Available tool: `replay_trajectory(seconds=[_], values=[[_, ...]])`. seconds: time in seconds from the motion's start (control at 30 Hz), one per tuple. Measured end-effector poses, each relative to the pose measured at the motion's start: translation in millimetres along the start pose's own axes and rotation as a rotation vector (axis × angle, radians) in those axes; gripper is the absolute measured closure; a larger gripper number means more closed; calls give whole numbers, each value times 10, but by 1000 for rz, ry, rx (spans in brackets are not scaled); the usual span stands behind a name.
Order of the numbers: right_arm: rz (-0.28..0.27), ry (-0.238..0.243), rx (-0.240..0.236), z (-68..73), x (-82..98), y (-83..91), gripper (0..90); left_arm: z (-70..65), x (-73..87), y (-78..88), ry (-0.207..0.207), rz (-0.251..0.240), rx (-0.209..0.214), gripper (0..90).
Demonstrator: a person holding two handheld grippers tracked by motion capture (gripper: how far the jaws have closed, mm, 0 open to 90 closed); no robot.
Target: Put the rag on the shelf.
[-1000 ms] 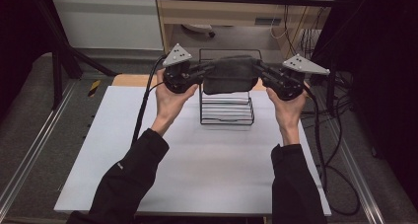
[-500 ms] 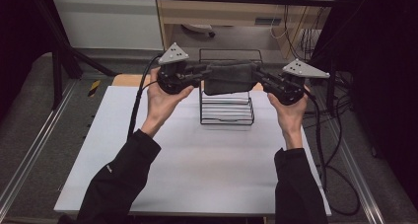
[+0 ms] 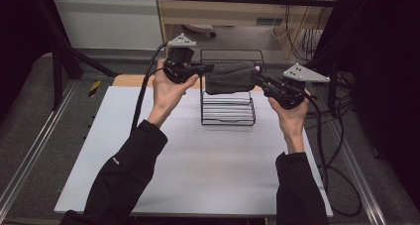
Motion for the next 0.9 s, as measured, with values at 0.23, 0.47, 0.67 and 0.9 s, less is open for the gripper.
replay_trajectory(seconds=[0.23, 0.47, 0.67, 0.9], values=[[17, -13, -13, 22, 28, 28, 704, -29, 116, -40, -26, 24, 5, 896], [36, -15, -13, 65, -41, 120, 470, -42, 251, -58, -46, 31, 11, 896], [-25, -39, -20, 71, -177, 191, 442, -59, 382, -104, -98, 63, -6, 896], [62, -102, -60, 73, -83, -19, 846, -40, 494, -176, -101, 73, -16, 896]])
Point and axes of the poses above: each handheld gripper's, and its own axes: y roughly backward along the jaws, x roughly out of its underside, z roughly to its left, the point moved 7 cm from there along -y, roughly forward along the jaws, and after that the axes turned 12 degrees about -x, right-handed, at the moved point
